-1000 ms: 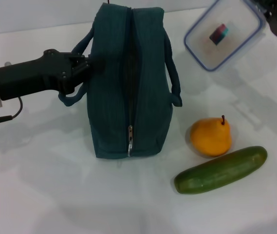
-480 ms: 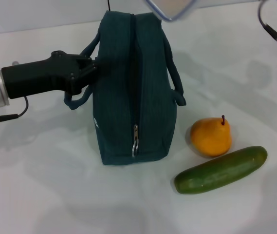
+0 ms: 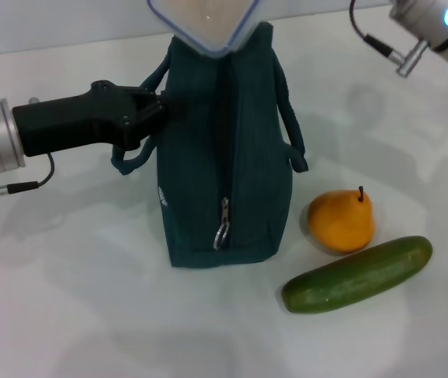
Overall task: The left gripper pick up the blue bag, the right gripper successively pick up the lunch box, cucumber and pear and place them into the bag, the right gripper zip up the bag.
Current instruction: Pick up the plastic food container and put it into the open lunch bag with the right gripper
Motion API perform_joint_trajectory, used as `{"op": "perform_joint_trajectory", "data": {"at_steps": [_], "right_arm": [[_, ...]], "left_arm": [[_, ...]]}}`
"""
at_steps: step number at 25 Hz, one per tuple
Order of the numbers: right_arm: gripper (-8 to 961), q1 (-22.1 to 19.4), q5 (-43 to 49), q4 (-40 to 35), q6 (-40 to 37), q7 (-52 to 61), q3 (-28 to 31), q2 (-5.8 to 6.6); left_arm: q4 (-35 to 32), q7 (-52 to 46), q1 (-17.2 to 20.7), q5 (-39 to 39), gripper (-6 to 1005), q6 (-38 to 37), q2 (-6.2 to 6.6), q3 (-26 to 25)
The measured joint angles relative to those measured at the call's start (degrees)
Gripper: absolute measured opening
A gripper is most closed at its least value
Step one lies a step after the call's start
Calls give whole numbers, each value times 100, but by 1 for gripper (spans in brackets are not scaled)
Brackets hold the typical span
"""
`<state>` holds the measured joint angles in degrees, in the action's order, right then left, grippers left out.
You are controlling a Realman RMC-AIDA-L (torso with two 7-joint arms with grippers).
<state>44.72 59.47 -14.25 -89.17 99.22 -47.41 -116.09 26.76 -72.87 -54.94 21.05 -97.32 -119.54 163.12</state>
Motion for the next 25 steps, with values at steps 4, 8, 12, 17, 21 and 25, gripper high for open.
{"op": "perform_joint_trajectory", "data": {"at_steps": [4,8,12,17,21,25], "right_arm": [[131,-305,-19,-36,34,-95,-198,-2],[135,-618,3,-210,2,-223,-283,42],[138,-886,33,-491,41,-340,-628,83],[143,-1132,284,-974,279,-478,-1033,89],[147,-1086,739,-1053,438,-525,-1091,89],[150,-1059,1058,-1068,510,-531,-1125,68]], "left_arm": [[-65,0,0,7,46,158,1,-3],[-68,-3,4,13,46,191,4,-9],[-83,-4,1,22,46,204,7,-9],[-98,-8,-25,24,46,275,9,-9],[-137,-69,-63,24,46,331,9,-8],[-181,-87,-78,24,46,344,21,-8]]}}
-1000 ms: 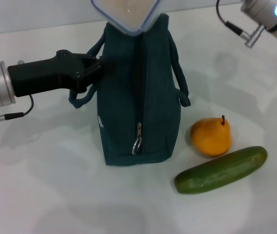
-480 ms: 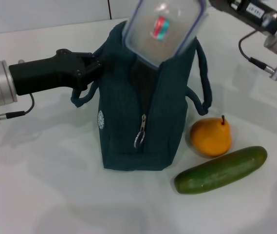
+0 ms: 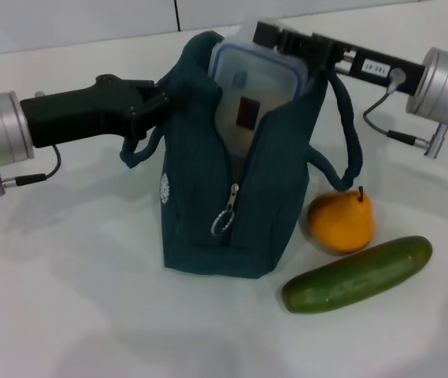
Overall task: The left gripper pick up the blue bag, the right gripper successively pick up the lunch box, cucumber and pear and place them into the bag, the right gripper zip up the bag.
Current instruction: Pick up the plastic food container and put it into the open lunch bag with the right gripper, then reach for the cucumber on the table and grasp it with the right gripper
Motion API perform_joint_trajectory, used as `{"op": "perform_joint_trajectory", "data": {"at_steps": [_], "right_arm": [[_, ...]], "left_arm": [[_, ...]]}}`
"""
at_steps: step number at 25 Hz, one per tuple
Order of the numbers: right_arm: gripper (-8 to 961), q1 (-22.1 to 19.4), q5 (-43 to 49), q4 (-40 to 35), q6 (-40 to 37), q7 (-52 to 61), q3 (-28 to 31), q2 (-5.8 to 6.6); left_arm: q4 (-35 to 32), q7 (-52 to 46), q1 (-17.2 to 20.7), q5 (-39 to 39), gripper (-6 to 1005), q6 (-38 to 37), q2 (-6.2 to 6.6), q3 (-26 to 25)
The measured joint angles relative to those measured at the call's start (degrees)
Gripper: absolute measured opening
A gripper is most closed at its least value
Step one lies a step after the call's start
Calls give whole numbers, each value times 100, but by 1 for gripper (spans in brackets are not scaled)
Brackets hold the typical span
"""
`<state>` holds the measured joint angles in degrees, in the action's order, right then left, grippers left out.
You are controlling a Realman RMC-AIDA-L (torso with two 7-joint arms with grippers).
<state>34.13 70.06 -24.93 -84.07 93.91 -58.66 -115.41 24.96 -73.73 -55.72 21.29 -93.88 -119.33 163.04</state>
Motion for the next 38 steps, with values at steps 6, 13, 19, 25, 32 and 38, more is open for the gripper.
{"op": "perform_joint_trajectory", "data": {"at_steps": [6,13,19,25,32,38], "right_arm": [[156,-14,93,-35,-170,-74,-77,23],[239,-28,218,-260,-101,-42,-141,43],[336,-351,564,-1138,-37,-41,-143,30],[590,-999,713,-2436,-778,84,148,191],[661,-1246,1771,-4247,-2549,797,1296,434],[692,-683,2903,-4359,-3138,1161,1244,484]], "left_arm": [[0,-7,-7,0,47,75,-4,0],[-75,-16,-8,57,47,151,-17,-1],[-111,-14,0,62,47,197,-15,-1],[-161,21,20,68,47,215,-11,-1],[-162,102,25,69,47,219,-18,-1],[-323,133,78,69,47,291,-12,0]]}}
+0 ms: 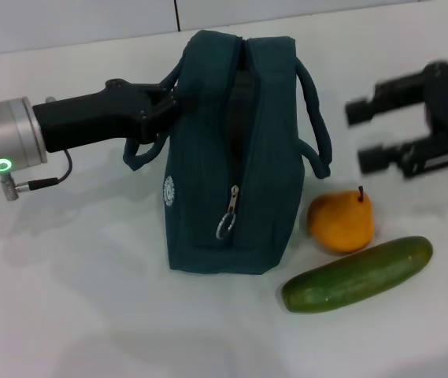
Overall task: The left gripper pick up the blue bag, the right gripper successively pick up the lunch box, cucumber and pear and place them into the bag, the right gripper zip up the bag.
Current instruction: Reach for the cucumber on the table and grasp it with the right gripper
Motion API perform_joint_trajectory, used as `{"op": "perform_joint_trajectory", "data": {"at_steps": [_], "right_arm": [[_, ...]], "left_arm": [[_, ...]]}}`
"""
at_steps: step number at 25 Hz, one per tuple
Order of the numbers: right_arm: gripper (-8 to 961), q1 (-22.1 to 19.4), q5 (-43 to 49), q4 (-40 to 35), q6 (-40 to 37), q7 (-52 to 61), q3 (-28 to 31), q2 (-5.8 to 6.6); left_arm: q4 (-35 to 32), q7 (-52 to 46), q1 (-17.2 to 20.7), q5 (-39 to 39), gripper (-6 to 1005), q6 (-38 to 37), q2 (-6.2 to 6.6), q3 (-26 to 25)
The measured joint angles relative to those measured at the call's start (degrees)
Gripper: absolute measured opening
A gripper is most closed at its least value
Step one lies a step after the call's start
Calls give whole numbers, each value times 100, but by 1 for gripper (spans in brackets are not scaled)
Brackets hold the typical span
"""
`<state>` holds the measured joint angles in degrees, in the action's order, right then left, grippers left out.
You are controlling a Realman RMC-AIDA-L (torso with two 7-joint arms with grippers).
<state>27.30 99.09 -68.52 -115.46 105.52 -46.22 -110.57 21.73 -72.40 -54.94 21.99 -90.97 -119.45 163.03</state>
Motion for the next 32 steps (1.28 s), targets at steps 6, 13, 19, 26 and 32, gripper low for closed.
{"op": "perform_joint_trajectory", "data": {"at_steps": [6,13,19,26,32], "right_arm": [[722,418,576,-101,-158,161,-849,-49],[802,1116,1631,-278,88,361,-1352,-235],[878,1503,2303,-214,111,494,-2028,-382],[870,1701,2750,-86,204,586,-2587,-465],[866,1692,3062,-43,564,706,-3017,-469]], "left_arm": [[-2,-1,52,25,47,2,-3,0],[2,94,109,159,46,3,6,0],[23,97,133,216,46,3,11,0],[26,99,143,234,46,0,9,0],[35,143,152,237,46,1,9,0]]}}
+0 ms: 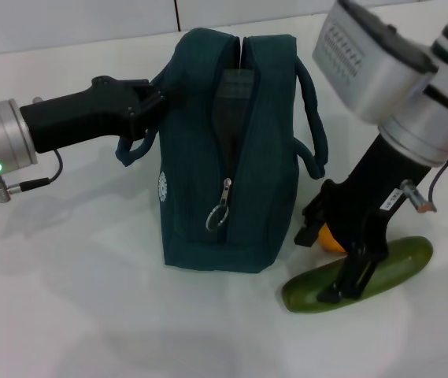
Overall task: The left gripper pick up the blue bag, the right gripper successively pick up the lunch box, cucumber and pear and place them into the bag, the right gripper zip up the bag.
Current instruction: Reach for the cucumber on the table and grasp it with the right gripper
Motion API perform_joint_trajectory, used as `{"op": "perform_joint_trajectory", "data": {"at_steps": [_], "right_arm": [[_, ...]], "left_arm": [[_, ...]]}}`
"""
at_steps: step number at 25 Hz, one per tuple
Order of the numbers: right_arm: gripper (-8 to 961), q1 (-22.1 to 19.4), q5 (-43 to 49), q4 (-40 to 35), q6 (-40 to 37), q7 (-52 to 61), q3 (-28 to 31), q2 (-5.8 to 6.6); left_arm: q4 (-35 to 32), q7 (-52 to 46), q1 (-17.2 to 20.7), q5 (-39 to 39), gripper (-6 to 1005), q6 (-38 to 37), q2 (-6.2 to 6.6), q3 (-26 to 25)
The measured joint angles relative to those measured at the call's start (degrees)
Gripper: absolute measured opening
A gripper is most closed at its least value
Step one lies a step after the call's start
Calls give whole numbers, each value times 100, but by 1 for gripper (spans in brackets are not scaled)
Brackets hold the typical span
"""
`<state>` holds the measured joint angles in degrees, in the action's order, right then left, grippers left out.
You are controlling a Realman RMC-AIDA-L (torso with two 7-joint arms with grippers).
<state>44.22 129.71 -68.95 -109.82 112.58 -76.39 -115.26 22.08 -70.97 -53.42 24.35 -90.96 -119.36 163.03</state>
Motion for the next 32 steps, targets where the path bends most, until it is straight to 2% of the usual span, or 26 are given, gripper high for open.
{"op": "perform_joint_trajectory", "data": {"at_steps": [9,17,32], "right_arm": [[861,-45,352,181,545,103,-904,-25],[857,-7,577,198,938,170,-1385,-56],[849,26,644,215,1169,279,-1972,-62]], "left_arm": [[-35,20,63,76,46,0,0,0],[-37,28,81,109,46,0,0,0],[-17,31,112,132,46,0,8,0]]}}
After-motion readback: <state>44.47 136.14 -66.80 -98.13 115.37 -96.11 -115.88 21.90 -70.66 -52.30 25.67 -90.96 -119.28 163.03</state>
